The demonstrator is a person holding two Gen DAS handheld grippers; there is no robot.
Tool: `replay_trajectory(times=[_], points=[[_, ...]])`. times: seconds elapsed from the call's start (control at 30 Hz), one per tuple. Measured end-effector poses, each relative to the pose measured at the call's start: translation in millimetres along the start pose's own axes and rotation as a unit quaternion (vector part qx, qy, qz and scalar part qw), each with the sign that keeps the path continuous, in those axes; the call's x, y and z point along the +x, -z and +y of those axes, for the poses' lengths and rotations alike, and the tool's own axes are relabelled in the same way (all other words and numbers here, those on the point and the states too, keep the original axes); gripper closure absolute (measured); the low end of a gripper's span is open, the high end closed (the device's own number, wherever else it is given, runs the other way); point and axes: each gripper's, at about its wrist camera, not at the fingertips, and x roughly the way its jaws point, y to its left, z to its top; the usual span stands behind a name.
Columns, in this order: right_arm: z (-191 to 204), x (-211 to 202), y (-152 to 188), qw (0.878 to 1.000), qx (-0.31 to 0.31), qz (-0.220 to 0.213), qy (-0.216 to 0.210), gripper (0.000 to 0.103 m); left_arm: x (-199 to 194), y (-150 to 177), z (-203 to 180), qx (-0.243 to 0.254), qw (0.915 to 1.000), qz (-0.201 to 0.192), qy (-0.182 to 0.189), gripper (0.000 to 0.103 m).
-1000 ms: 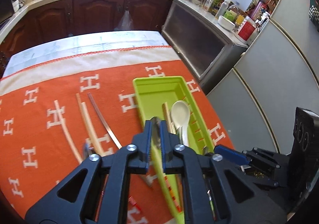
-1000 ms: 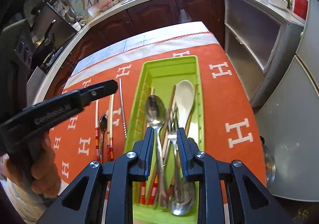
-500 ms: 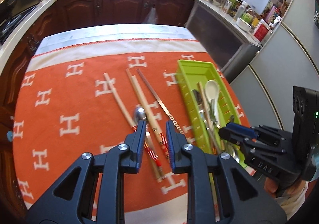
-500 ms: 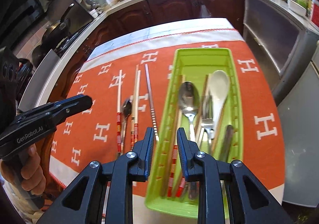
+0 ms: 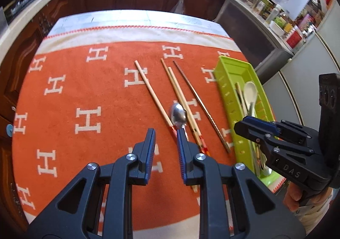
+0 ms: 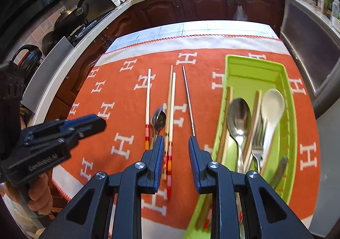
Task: Organize utensils
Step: 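Withdraw both tools from the tray back to the remaining chopsticks, then grasp a wooden chopstick with the left tool while the right tool grasps a twisted metal chopstick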
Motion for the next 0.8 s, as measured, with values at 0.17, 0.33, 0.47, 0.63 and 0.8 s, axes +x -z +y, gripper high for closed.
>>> replay_trajectory(times=[0.17,0.33,0.47,0.63,0.8], points=[[-6,36,-33,1.000,0.010,0.022,0.010,0.080,39,-24,15,-0.027,0.9995,0.014,-0.013,0.086],[-12,76,-62,0.998,0.011,0.058,0.027,0.080,81,-45,22,-0.057,0.9973,0.041,-0.021,0.086],[-11,100,-71,0.996,-0.003,0.083,0.043,0.080,102,-49,22,-0.067,0.9959,0.052,-0.031,0.085],[-1,123,-73,0.991,-0.038,0.102,0.072,0.082,112,-49,10,-0.047,0.9967,0.040,-0.053,0.085],[7,135,-69,0.984,-0.083,0.103,0.117,0.084,113,-48,7,-0.046,0.9968,0.032,-0.056,0.086]])
